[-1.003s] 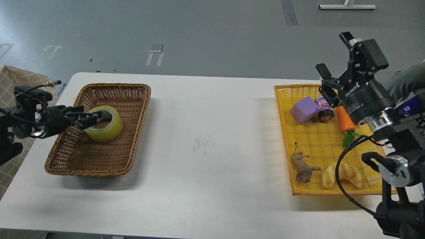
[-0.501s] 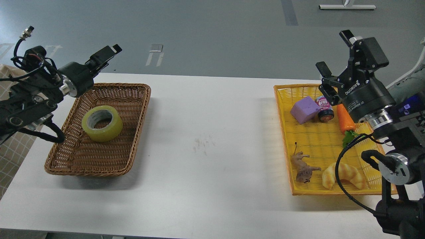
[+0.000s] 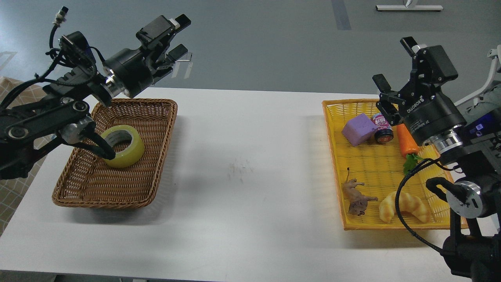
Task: Place and transfer tape with both arms
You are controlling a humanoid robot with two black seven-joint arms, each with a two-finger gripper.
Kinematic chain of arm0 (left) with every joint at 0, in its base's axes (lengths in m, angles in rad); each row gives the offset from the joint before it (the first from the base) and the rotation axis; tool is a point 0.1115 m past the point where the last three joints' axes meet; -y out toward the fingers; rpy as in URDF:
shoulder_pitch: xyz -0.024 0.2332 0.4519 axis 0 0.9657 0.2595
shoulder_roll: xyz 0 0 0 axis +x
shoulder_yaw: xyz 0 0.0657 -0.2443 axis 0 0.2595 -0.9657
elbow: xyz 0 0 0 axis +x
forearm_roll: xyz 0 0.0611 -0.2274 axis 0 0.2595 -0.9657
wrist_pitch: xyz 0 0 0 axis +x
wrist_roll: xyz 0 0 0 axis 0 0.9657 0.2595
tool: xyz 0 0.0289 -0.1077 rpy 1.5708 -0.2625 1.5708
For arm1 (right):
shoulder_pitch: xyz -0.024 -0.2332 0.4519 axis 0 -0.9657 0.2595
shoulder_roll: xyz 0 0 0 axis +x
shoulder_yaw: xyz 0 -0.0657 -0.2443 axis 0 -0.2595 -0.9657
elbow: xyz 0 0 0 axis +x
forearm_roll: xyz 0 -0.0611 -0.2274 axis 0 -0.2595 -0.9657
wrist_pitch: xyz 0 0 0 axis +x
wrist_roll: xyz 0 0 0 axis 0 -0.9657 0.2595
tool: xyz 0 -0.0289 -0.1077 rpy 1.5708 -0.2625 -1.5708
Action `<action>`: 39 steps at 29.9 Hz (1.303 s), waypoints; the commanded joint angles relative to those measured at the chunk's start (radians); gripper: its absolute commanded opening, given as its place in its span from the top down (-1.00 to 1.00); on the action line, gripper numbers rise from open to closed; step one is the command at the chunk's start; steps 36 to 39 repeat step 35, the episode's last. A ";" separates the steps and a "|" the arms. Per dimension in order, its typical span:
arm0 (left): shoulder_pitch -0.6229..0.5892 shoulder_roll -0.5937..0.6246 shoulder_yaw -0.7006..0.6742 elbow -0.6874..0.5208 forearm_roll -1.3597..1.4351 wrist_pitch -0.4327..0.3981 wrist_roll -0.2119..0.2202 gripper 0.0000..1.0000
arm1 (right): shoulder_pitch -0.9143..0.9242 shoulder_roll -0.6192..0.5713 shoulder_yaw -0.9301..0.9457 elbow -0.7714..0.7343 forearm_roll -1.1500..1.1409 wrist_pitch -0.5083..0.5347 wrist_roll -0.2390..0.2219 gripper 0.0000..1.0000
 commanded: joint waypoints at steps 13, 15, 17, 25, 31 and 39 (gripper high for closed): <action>-0.037 0.002 -0.128 0.021 -0.012 -0.270 0.154 -0.96 | 0.020 -0.002 -0.028 0.000 -0.005 0.006 0.000 -1.00; -0.023 -0.013 -0.204 -0.054 -0.017 -0.253 0.214 -0.96 | 0.020 -0.002 -0.028 0.000 -0.006 0.007 0.000 -1.00; 0.032 -0.053 -0.285 -0.127 -0.046 -0.207 0.286 -0.96 | 0.024 -0.002 -0.028 0.000 -0.020 0.007 -0.001 -1.00; 0.290 -0.222 -0.662 -0.214 -0.063 -0.121 0.312 -0.96 | 0.110 -0.008 -0.029 -0.019 -0.028 0.012 -0.001 -1.00; 0.480 -0.323 -0.841 -0.278 -0.032 -0.090 0.326 -0.96 | 0.125 0.000 -0.080 -0.018 -0.026 0.013 0.013 -1.00; 0.525 -0.323 -0.855 -0.296 0.017 -0.101 0.340 -0.96 | 0.125 0.000 -0.085 -0.015 -0.026 0.018 0.014 -1.00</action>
